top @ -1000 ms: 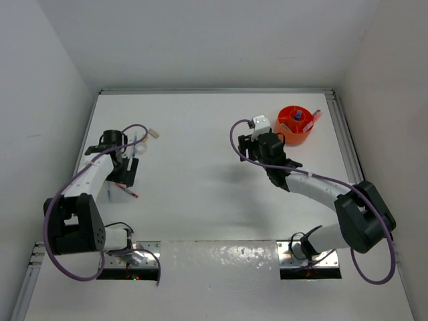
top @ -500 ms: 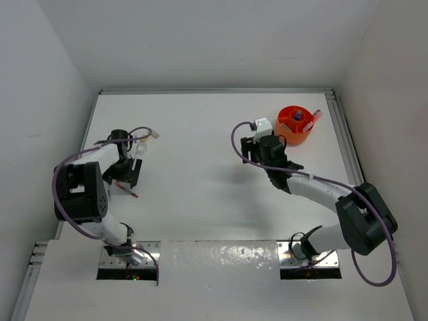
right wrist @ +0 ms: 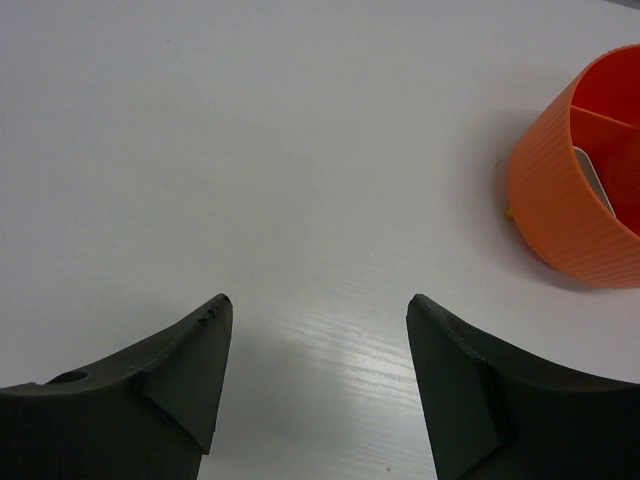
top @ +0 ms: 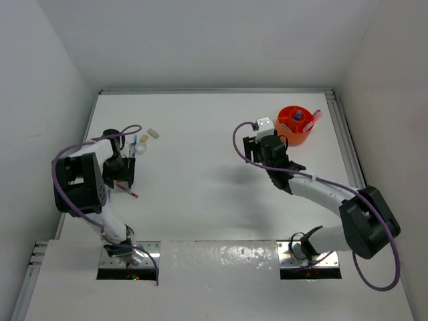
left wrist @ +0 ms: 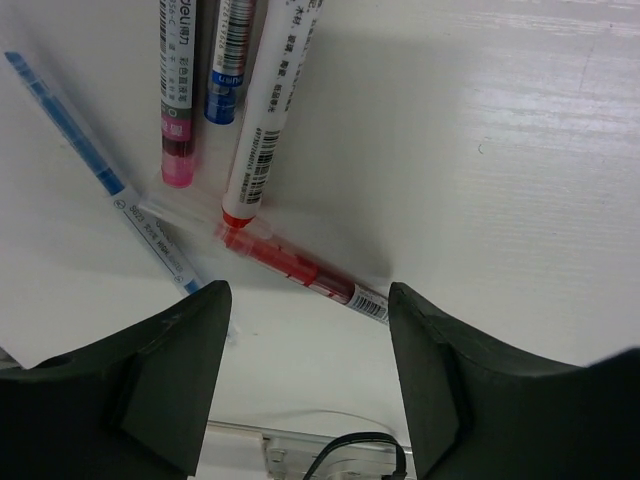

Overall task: Sort the stationery into containers
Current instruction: Pick up the pen from the center of the board.

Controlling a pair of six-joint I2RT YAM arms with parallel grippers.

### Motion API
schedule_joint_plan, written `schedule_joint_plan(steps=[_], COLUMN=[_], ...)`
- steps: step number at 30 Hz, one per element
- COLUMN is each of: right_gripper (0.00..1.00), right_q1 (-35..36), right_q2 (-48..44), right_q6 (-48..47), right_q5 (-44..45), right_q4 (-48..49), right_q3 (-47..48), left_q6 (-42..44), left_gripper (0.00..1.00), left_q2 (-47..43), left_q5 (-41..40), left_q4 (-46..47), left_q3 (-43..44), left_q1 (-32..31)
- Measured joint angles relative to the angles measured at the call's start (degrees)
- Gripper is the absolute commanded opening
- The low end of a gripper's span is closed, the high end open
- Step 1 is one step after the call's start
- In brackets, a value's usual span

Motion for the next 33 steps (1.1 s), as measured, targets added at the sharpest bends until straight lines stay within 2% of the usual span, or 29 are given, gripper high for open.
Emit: schedule_joint_plan(steps=[5,8,22,29,33], right_gripper=[0.69,0.69,0.69,0.69,0.69], right_q1=[0.13,0.31,3.43,4.94,5.84], right_q2=[-0.13,-0.13,-0.55,0.79,2.23], right_q6=[-1.42,-2.01,-4.9,-7.39,-8.5], right_q5=[0.46,0.5,2.89,2.82,2.82], right_q4=[-2.03,-2.75,-6.99,-11.17,-11.96], right_q3=[1.05,2.34,6.58,13.66,16.74], left_q6=[-3.06,-5.35,-21.4,-27.65,-28.26], left_gripper=[0.7,0.71,0.71,0.71,0.65], left_q2=[-0.44,-0.96,-1.9,-1.88,-1.68], left_q5=[2.32,3.41,3.04,3.37,3.93], left_q4=[-0.87,-1.79,-0.72,1.9,3.48], left_q3=[0.07,0.7,1.84,-1.81,-3.52], left_q1=[1.42,2.25,5.77,7.04,7.21])
